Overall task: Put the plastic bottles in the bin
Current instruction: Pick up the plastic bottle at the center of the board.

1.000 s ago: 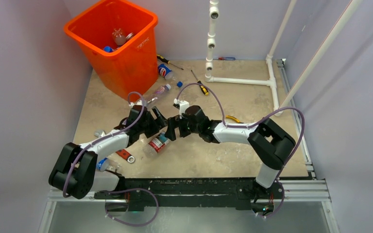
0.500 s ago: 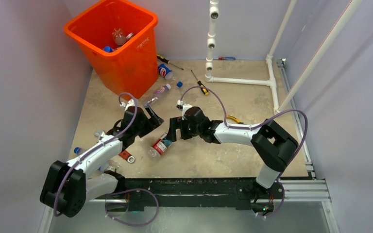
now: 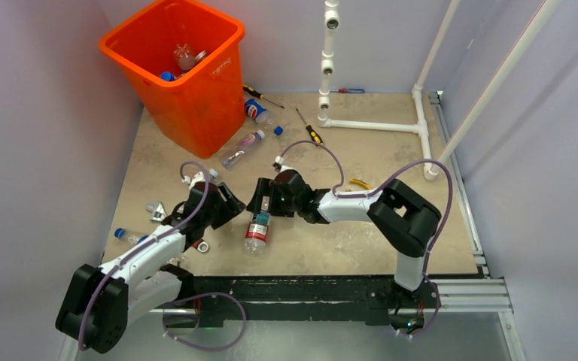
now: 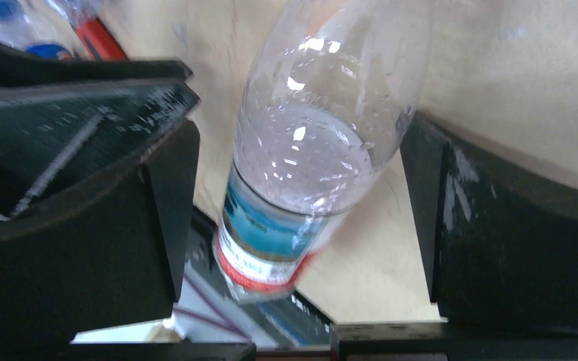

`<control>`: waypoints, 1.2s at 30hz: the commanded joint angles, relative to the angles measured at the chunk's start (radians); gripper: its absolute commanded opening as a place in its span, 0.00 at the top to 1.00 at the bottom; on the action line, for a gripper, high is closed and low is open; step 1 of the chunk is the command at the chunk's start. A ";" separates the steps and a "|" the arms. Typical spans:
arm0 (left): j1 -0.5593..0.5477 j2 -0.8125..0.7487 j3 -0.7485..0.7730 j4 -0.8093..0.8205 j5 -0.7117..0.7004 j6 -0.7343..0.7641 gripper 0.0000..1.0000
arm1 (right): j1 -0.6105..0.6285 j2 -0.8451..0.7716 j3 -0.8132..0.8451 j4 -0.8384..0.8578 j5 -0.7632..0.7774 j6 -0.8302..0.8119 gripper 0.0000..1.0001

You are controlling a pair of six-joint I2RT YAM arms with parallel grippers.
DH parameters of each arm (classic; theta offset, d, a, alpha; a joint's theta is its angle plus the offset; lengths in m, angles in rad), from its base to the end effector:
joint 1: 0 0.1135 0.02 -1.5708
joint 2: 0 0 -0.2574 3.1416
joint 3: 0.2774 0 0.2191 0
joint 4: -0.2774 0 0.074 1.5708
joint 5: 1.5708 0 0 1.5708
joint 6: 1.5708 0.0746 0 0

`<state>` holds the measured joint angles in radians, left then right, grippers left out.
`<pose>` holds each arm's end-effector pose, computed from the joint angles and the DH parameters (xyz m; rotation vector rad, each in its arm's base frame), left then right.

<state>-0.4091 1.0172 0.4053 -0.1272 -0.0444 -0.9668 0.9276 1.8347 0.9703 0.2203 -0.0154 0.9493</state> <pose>0.1861 -0.0771 0.1605 -0.6826 2.2989 -0.6313 0.2320 0.3115 0.1514 0.0170 2.4247 0.9883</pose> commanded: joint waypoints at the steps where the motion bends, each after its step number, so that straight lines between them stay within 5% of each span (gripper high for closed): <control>1: -0.013 -0.018 -0.026 0.043 0.039 -0.017 0.39 | 0.034 0.082 0.042 -0.072 0.067 0.038 0.04; 8: -0.013 -0.072 0.018 -0.007 -0.013 0.010 0.39 | 0.050 0.081 0.025 -0.046 0.069 -0.011 0.17; 18: -0.013 -0.087 0.108 -0.054 -0.056 0.048 0.39 | 0.056 0.042 0.004 -0.057 0.086 -0.141 0.51; 24: -0.011 -0.103 0.247 -0.126 -0.073 0.117 0.30 | 0.061 -0.171 -0.091 0.045 0.101 -0.287 0.59; 29: -0.011 -0.115 0.436 -0.087 0.083 0.259 0.17 | 0.081 -0.443 -0.235 0.192 0.096 -0.498 0.62; 36: -0.013 -0.124 0.423 0.334 0.470 0.298 0.11 | 0.083 -0.775 -0.489 0.439 0.068 -0.646 0.65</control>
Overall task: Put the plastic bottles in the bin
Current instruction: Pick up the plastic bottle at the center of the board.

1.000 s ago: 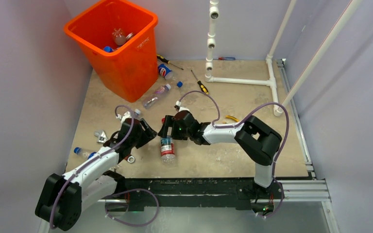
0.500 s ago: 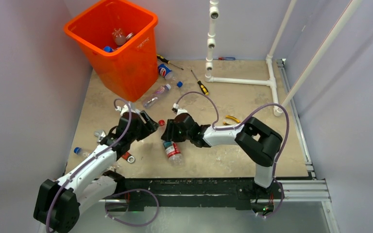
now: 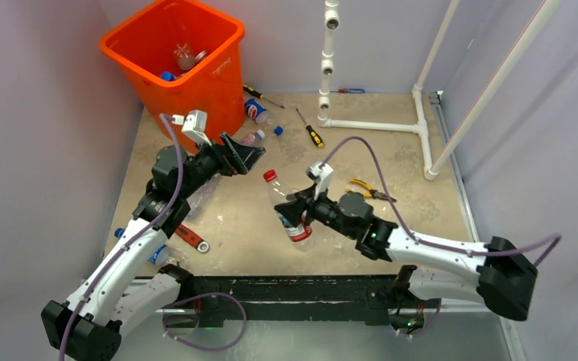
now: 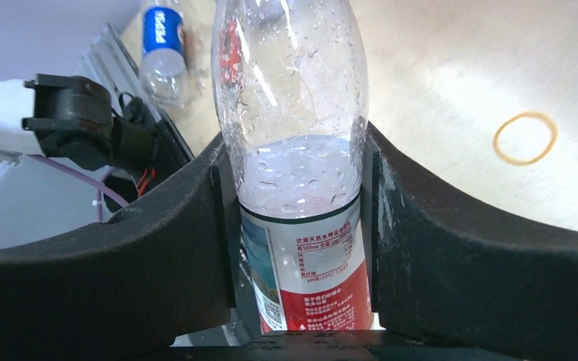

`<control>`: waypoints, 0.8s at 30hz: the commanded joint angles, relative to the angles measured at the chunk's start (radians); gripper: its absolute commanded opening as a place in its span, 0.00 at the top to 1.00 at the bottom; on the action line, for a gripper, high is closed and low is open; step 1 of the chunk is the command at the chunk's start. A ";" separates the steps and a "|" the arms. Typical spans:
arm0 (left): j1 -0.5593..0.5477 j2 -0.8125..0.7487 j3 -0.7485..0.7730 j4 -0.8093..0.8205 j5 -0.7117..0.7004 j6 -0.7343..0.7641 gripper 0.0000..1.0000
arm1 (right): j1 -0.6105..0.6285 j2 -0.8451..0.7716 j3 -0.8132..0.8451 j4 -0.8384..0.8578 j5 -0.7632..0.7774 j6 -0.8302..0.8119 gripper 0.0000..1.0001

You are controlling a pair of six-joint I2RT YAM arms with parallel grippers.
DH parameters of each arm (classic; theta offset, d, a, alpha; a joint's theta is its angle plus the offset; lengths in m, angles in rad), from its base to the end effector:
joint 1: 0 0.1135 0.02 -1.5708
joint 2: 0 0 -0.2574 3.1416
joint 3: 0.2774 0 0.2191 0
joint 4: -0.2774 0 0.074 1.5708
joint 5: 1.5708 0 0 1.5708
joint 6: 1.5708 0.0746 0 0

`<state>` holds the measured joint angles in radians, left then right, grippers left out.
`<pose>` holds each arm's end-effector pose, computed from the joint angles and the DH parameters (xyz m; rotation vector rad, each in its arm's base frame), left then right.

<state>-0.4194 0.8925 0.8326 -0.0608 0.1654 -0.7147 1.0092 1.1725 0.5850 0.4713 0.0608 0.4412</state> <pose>0.1950 -0.1004 0.3434 -0.1329 1.7849 -0.9744 0.1510 0.2314 0.2667 -0.4565 1.7376 1.0194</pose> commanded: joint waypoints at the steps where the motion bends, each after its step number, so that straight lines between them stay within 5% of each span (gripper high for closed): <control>1: -0.002 0.008 -0.013 0.348 0.317 0.031 0.11 | 0.002 -0.142 -0.127 0.220 -0.009 -0.148 0.66; 9: -0.041 0.070 -0.063 0.638 0.505 -0.079 0.15 | 0.002 -0.242 -0.178 0.278 0.043 -0.203 0.70; 16: -0.170 0.137 -0.050 0.527 0.451 0.009 0.20 | 0.002 -0.260 -0.174 0.313 0.106 -0.211 0.74; 24: -0.189 0.145 -0.056 0.495 0.370 0.022 0.33 | 0.002 -0.278 -0.174 0.325 0.103 -0.219 0.75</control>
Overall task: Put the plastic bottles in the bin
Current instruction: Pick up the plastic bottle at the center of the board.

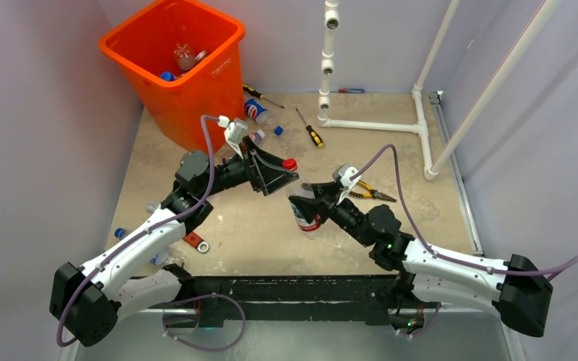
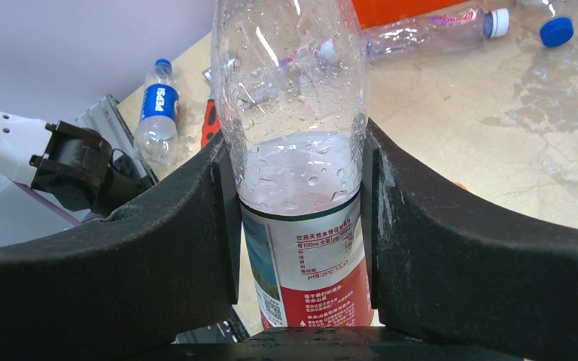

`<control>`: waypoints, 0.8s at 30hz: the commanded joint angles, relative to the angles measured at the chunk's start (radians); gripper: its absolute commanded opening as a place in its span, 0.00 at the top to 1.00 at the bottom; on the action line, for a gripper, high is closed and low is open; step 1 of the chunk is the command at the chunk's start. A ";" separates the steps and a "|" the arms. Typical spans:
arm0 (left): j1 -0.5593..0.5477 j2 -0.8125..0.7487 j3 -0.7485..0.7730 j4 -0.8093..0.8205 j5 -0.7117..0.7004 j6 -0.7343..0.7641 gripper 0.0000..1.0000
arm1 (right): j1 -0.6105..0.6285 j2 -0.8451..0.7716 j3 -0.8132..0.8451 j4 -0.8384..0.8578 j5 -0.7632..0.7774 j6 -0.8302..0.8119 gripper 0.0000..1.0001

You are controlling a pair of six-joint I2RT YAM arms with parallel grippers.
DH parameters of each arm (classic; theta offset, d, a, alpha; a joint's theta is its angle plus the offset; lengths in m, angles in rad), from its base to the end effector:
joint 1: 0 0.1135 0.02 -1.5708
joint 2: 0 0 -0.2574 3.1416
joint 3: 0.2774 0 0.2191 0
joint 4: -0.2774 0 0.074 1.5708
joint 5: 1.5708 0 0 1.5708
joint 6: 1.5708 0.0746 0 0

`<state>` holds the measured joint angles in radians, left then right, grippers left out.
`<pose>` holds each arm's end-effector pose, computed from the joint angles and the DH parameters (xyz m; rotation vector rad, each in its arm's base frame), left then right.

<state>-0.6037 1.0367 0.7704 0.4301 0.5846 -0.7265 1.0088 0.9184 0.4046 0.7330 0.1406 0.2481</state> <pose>0.1762 -0.1715 0.3597 0.4464 1.5554 -1.4706 0.1266 0.1815 0.2989 -0.4098 1.3595 0.9566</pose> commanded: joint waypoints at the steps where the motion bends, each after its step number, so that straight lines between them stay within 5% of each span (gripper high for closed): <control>1: -0.006 0.005 0.006 0.004 -0.053 0.030 0.37 | 0.003 -0.022 0.007 0.057 0.029 -0.028 0.75; 5: -0.009 0.027 0.001 0.021 -0.063 0.007 0.51 | 0.002 -0.027 -0.002 0.056 0.022 -0.030 0.76; 11: -0.019 0.066 0.001 0.064 -0.050 -0.041 0.36 | 0.003 -0.029 -0.011 0.055 0.033 -0.035 0.76; 19: -0.038 0.088 -0.008 0.097 -0.041 -0.045 0.80 | 0.002 -0.026 -0.020 0.058 0.031 -0.032 0.76; 21: -0.039 0.083 -0.010 0.101 -0.046 -0.047 0.74 | 0.003 -0.028 -0.021 0.055 0.028 -0.033 0.76; 24: -0.038 0.071 -0.011 0.100 -0.061 -0.047 0.49 | 0.002 -0.037 -0.027 0.055 0.028 -0.033 0.76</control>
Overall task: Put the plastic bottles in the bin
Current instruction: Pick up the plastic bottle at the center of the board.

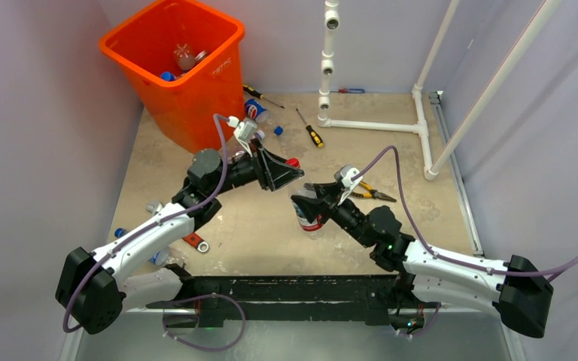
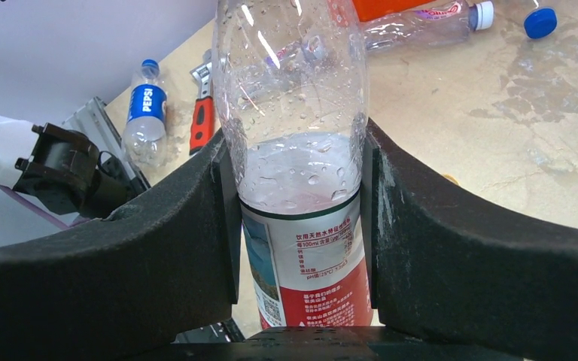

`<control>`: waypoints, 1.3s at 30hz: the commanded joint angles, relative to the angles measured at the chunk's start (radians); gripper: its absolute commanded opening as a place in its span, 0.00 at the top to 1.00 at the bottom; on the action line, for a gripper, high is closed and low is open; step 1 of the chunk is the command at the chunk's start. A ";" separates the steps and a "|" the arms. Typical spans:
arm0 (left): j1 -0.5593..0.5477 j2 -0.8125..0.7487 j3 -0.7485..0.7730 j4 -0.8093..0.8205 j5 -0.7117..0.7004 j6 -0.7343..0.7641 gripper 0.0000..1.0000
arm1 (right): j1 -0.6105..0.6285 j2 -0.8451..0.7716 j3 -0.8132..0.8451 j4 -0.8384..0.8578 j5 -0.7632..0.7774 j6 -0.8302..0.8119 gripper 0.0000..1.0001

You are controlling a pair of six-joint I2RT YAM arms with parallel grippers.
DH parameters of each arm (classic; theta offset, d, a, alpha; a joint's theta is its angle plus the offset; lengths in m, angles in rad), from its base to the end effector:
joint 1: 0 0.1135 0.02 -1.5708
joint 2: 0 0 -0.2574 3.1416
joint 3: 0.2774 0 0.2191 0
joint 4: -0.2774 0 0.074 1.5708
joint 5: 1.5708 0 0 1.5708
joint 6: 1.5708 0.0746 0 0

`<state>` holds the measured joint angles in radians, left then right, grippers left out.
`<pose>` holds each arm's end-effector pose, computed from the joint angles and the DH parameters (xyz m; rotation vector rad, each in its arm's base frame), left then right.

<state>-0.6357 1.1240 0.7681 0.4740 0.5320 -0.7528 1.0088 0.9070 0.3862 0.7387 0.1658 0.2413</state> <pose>0.1904 -0.1875 0.3447 0.3937 1.6154 -1.4777 0.1267 0.1780 0.2953 -0.3930 1.3634 0.9336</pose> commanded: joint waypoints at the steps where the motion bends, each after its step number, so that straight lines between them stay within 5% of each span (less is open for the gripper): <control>1: -0.007 -0.019 -0.009 0.058 -0.010 -0.022 0.45 | 0.002 -0.029 -0.009 0.050 0.002 -0.027 0.76; 5: -0.008 -0.016 -0.021 0.117 -0.001 -0.058 0.42 | 0.002 -0.030 -0.012 0.049 -0.003 -0.029 0.76; 13: -0.010 0.018 -0.051 0.266 0.021 -0.153 0.56 | 0.002 -0.023 -0.026 0.062 -0.011 -0.027 0.76; 23: -0.042 0.047 -0.028 0.206 0.028 -0.122 0.53 | 0.002 -0.031 -0.023 0.054 0.000 -0.027 0.76; 25: -0.051 0.045 -0.029 0.200 0.026 -0.111 0.61 | 0.002 -0.030 -0.023 0.056 0.000 -0.025 0.76; 29: -0.059 0.033 -0.023 0.171 0.009 -0.079 0.95 | 0.002 -0.027 -0.022 0.056 0.001 -0.022 0.77; 31: -0.059 0.020 -0.021 0.150 -0.008 -0.064 1.00 | 0.002 -0.029 -0.017 0.048 0.005 -0.015 0.76; 33: -0.058 0.003 -0.021 0.131 -0.027 -0.045 1.00 | 0.003 -0.031 -0.007 0.021 0.021 0.001 0.64; 39: -0.058 -0.061 -0.006 0.033 -0.107 0.043 1.00 | 0.002 -0.052 0.043 -0.083 0.018 0.062 0.02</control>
<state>-0.6819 1.1255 0.7216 0.5674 0.4644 -0.7792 1.0122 0.8852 0.3653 0.7116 0.1692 0.2710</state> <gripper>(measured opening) 0.361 0.855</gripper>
